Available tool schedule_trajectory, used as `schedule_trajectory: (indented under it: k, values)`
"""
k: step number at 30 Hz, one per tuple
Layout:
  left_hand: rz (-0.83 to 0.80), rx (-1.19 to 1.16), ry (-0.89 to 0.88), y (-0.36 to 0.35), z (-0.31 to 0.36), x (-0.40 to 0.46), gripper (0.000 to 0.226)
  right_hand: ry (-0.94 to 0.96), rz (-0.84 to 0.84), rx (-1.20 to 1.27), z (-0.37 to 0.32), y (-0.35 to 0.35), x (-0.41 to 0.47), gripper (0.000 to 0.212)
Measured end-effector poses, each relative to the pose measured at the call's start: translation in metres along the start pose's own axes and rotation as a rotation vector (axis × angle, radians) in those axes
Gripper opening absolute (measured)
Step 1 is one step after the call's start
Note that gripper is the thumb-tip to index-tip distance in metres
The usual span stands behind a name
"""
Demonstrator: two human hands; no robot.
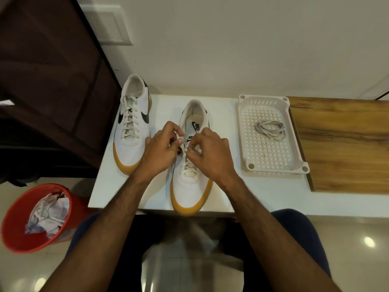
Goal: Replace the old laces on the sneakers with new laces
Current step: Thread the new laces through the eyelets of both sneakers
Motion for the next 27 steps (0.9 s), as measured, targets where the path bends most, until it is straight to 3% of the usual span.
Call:
schedule_trajectory:
  k: [5, 9, 11, 14, 16, 18, 21, 27]
  values:
    - [-0.002, 0.091, -0.005, -0.002, 0.002, 0.001, 0.017, -0.066, -0.072, 0.086, 0.019, 0.017, 0.003, 0.008]
    - [0.063, 0.099, 0.038, 0.011, -0.009, 0.0, 0.015, -0.246, -0.23, 0.441, 0.047, 0.034, 0.003, 0.021]
    - [0.078, 0.047, 0.045, 0.015, -0.014, -0.001, 0.014, -0.265, -0.164, 0.527, 0.054, 0.045, 0.004, 0.017]
    - [0.056, -0.001, 0.012, 0.009, -0.007, 0.002, 0.012, -0.164, -0.034, 0.491, 0.038, 0.046, 0.003, 0.01]
    - [0.038, 0.025, -0.026, 0.001, 0.001, 0.004, 0.013, -0.057, -0.052, 0.447, 0.02, 0.03, 0.003, 0.014]
    - [0.04, 0.042, -0.049, -0.003, 0.005, 0.005, 0.014, 0.018, -0.067, 0.239, 0.009, 0.009, 0.005, 0.017]
    - [0.048, 0.016, -0.032, -0.001, 0.001, 0.004, 0.016, 0.02, -0.03, 0.059, 0.006, -0.005, 0.01, 0.016]
    - [0.036, 0.035, -0.025, -0.002, 0.001, 0.004, 0.015, -0.025, -0.035, 0.085, 0.008, 0.003, 0.012, 0.01]
Point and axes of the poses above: each hand's wrist, its own x-axis towards the middle knuckle, its own y-axis out of the back of the hand, z = x × y, the point moved 6 cm from there along x, towards the middle knuckle, and after that the axes turned 15 degrees about -y, right-handed, at the moved point
